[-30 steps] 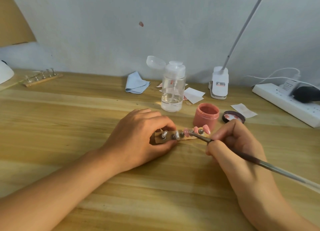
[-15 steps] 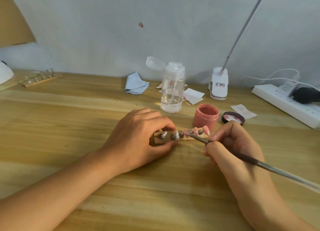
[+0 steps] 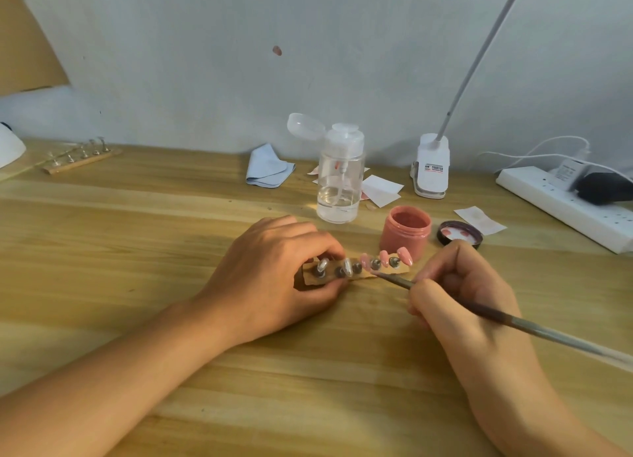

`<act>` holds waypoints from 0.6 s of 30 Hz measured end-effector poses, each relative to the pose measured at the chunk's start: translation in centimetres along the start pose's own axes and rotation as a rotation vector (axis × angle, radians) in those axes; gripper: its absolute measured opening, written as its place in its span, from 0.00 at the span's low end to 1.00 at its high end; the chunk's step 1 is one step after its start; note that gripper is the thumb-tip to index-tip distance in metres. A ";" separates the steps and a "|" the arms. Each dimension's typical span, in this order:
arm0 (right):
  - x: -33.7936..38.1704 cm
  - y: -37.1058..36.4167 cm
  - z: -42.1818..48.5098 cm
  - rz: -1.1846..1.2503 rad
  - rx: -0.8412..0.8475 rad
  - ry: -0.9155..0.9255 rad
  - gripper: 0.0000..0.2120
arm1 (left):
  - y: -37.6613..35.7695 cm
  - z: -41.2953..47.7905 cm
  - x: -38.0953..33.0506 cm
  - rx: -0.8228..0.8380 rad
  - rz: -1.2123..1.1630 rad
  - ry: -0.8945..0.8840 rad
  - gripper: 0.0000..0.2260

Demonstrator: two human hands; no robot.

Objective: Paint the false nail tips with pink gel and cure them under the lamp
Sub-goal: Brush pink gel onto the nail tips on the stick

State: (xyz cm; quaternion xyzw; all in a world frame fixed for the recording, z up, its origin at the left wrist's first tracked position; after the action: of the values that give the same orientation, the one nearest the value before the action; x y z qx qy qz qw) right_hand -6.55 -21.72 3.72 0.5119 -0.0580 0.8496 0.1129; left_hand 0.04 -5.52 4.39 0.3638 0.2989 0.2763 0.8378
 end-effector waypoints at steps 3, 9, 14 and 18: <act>0.1 0.3 0.2 0.047 -0.036 0.014 0.10 | 0.0 0.0 0.0 0.003 -0.003 0.002 0.08; -0.4 -0.1 0.2 0.034 0.000 0.028 0.06 | 0.0 0.1 0.0 0.000 -0.003 -0.001 0.08; -0.5 -0.1 0.3 -0.006 -0.012 0.023 0.04 | 0.0 0.1 -0.1 0.007 -0.006 -0.004 0.09; -0.6 0.1 0.2 0.002 -0.049 -0.012 0.09 | 0.2 0.1 -0.2 -0.001 -0.005 -0.009 0.08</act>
State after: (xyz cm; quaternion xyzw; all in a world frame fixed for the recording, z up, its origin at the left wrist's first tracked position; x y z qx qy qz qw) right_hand -6.14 -21.97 3.31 0.5139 -0.0798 0.8450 0.1242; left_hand -0.04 -5.59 4.63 0.3639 0.2961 0.2726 0.8400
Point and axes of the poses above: each hand's wrist, its own z-axis towards the middle knuckle, its own y-axis out of the back of the hand, x = y × z, the point moved 7 cm from there along z, towards the middle knuckle, and after that the axes turned 9 degrees about y, right-handed, at the moved point
